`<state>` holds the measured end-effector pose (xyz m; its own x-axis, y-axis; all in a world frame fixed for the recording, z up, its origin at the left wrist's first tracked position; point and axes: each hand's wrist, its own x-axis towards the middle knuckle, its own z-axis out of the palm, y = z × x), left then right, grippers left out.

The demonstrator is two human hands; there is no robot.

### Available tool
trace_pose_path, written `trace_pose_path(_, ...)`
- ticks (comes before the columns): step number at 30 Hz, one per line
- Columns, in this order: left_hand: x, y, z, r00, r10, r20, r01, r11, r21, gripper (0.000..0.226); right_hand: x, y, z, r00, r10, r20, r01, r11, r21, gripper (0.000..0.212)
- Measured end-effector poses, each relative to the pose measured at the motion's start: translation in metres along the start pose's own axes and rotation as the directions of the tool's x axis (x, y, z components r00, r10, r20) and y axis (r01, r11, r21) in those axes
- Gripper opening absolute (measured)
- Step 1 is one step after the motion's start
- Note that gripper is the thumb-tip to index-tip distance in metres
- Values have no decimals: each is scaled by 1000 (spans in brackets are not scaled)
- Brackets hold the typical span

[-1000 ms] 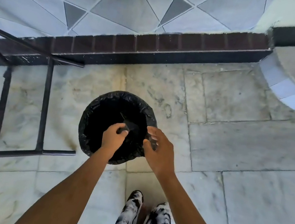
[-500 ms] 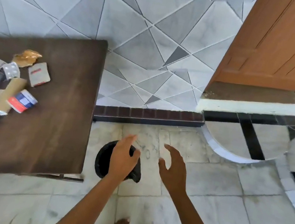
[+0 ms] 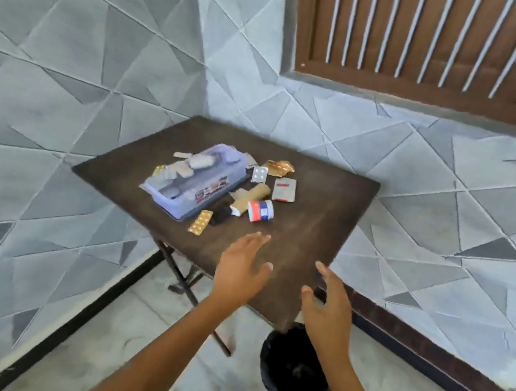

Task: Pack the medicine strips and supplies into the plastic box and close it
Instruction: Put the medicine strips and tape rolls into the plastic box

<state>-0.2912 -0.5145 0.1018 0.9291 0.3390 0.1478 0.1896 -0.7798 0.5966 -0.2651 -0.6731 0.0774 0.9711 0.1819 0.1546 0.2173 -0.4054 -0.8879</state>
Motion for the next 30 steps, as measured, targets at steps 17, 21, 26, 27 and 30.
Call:
trace_pose_path(17,129,-227,-136,992,-99,-76,88,986,-143,36,98,-106,260,999,14,33,-13,1000,-21,42)
trace_pose_path(21,170,-262,-142,993,-111,-30,105,984,-147,33,121,-108,294,998,64,1,-64,997,-49,41)
trace_pose_path(26,209,-282,-145,996,-89,7,89,984,-151,33,151,-100,317,995,98,-23,-100,991,-86,42)
trace_pose_path(27,221,-289,-145,994,-109,18,110,982,-151,33,160,-99,326,995,98,-26,-100,991,-86,42)
trace_pose_path(30,249,-301,-149,986,-165,30,167,978,-123,33,183,-98,341,993,108,-36,-111,991,-78,40)
